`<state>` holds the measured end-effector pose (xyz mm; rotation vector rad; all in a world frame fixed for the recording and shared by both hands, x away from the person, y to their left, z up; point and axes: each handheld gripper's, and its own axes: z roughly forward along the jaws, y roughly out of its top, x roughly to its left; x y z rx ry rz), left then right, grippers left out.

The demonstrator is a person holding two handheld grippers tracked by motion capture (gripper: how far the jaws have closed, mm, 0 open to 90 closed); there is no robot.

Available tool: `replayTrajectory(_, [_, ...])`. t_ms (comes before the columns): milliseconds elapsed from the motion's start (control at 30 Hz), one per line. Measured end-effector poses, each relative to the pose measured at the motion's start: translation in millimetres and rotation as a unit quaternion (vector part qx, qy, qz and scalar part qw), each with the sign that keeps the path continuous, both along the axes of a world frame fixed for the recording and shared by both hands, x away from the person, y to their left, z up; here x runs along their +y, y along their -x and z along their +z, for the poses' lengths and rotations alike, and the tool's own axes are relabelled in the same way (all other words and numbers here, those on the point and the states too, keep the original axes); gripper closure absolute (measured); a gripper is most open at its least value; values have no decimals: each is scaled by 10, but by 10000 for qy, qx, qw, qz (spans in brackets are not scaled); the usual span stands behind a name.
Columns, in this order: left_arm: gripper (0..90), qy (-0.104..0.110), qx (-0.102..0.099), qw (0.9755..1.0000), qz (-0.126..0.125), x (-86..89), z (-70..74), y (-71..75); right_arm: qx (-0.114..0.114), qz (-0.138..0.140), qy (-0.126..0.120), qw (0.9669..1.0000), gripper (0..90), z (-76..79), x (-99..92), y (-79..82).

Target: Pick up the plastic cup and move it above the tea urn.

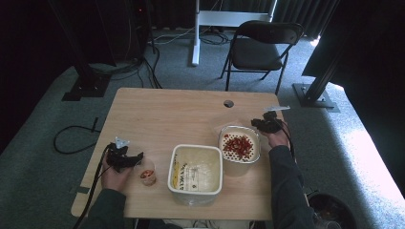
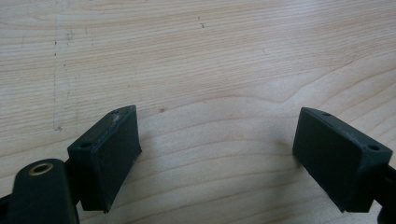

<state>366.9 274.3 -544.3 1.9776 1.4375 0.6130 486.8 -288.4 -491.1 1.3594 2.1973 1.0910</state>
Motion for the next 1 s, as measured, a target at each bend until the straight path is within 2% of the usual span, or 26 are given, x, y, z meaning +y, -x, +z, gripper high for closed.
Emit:
replayTrajectory(67, [154, -3, -3, 10000, 7, -2, 0, -5, -47, -38, -45, 10000, 689, -10, -3, -23])
replayTrajectory(133, [154, -3, -3, 10000, 7, -2, 0, -5, -74, -81, -96, 9999, 689, -13, -3, -47])
replayTrajectory(167, [153, -2, -3, 10000, 7, -2, 0, -5, -89, -231, -259, 9994, 632, -28, 21, -148])
replayTrajectory(233, [154, -5, 4, 10000, 3, -1, 1, -4, -28, -313, -265, 9992, 634, -62, 57, -243])
replayTrajectory(333, [154, -3, -1, 10000, 7, -2, 0, -5, 24, -322, -279, 9991, 642, -86, 76, -288])
replayTrajectory(367, [154, -3, -4, 10000, 6, -1, 0, -5, 92, -343, -239, 9991, 660, -112, 95, -326])
replayTrajectory(400, [154, -3, -2, 10000, 7, -1, 0, -4, 269, -363, -247, 9987, 750, -175, 124, -373])
replayTrajectory(433, [153, -3, -2, 10000, 7, -1, 0, -4, 269, -363, -247, 9987, 750, -175, 124, -373])
replayTrajectory(500, [154, -7, 0, 10000, -6, 0, 0, -2, 267, -552, -280, 9977, 847, -165, 113, -337])
replayTrajectory(567, [154, -6, 1, 10000, -7, 0, 1, -1, 197, -647, -322, 9972, 853, -149, 68, -278])
replayTrajectory(733, [154, -6, 1, 10000, -7, 0, 1, -2, 243, -1153, -606, 9912, 864, -90, -124, -127])
replayTrajectory(1000, [153, -5, -2, 10000, 4, -2, 0, -4, 105, -1865, -749, 9795, 870, 72, -315, 42])
